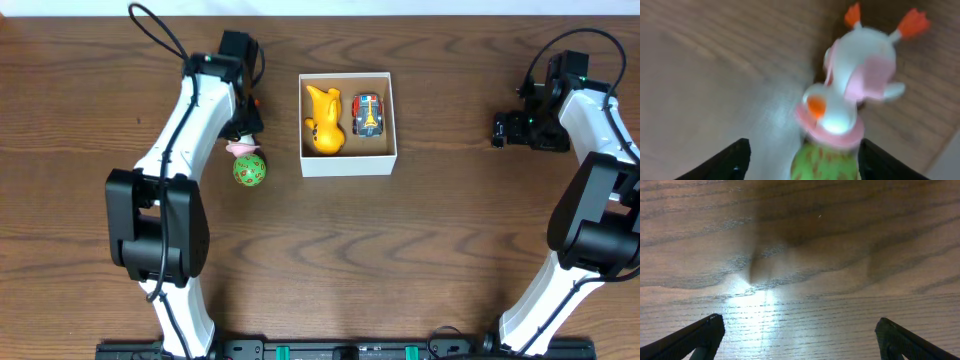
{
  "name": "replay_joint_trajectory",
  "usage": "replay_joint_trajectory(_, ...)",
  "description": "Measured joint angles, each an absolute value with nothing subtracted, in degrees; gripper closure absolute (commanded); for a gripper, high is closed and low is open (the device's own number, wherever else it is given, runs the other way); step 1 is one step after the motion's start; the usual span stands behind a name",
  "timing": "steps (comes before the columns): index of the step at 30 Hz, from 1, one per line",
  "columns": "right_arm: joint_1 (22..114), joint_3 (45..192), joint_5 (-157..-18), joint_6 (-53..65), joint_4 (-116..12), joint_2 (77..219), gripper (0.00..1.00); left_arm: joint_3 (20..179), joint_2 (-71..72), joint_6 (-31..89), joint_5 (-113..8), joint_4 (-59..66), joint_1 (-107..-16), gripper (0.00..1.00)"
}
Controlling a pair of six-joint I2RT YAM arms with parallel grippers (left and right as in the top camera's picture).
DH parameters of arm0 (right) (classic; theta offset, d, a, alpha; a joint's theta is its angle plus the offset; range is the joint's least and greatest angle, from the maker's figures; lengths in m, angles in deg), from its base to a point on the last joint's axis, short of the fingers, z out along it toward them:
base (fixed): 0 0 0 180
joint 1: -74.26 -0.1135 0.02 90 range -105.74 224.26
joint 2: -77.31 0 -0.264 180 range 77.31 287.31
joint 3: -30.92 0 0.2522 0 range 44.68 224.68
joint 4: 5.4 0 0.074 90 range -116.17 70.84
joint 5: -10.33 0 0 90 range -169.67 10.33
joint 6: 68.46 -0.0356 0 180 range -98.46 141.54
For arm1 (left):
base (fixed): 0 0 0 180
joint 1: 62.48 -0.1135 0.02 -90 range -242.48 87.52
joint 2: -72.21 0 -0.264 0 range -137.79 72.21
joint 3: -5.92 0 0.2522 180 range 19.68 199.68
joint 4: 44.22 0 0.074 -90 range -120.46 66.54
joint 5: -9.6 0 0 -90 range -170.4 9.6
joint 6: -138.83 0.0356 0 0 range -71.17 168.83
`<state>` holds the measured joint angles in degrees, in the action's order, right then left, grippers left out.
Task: Pack container
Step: 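Move the left gripper left and lower it onto the white chick toy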
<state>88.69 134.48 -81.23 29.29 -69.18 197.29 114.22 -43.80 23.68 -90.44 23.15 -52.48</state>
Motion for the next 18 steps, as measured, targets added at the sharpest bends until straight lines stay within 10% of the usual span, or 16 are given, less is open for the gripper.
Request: replay_joint_trajectory(18,88.7,134.5,-81.3,29.3,-69.2,197.3,0.01,108.3,-48.1,40.3,-77.1,8.1,-58.9,0.3)
